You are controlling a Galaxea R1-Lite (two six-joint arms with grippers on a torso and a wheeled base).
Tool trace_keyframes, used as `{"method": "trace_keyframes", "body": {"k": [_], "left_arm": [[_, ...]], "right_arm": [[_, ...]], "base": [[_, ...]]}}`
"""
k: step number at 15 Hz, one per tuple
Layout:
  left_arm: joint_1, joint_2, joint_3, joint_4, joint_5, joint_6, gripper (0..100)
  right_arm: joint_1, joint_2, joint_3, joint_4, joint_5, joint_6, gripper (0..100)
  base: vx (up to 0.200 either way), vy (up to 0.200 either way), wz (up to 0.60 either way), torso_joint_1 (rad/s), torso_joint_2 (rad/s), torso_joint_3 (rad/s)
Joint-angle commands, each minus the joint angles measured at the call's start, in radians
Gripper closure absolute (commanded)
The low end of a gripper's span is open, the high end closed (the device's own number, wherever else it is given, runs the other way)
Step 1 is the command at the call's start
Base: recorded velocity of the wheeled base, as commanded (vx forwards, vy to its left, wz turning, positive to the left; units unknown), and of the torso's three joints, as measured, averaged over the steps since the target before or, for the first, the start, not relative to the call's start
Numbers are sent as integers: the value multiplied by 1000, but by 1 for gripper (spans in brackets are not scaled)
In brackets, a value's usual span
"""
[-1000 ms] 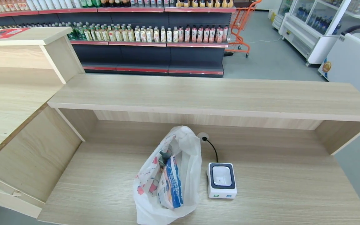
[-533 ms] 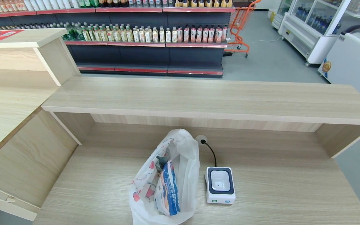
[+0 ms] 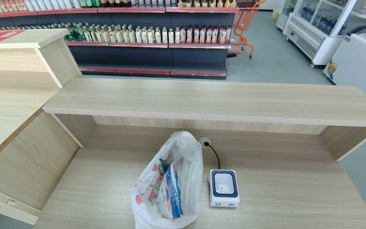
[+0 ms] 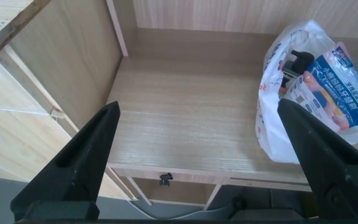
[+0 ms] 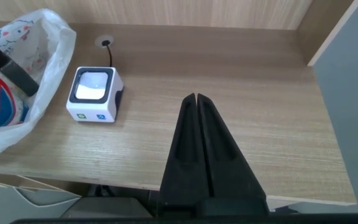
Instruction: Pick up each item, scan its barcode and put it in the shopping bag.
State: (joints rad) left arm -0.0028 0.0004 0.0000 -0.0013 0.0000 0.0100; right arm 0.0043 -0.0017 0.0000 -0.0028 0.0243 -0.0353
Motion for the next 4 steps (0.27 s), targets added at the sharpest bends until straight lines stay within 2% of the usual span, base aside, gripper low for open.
{"method": "trace_keyframes", "body": {"k": [1,4], "left_arm": [[0,0,0,0,0,-1,0],[0,1,0,0,0,-1,0]], "right_arm": [[0,2,0,0,0,0,100],[0,2,0,0,0,0,100]], "base": [[0,0,0,0,0,0],[0,0,0,0,0,0]]}}
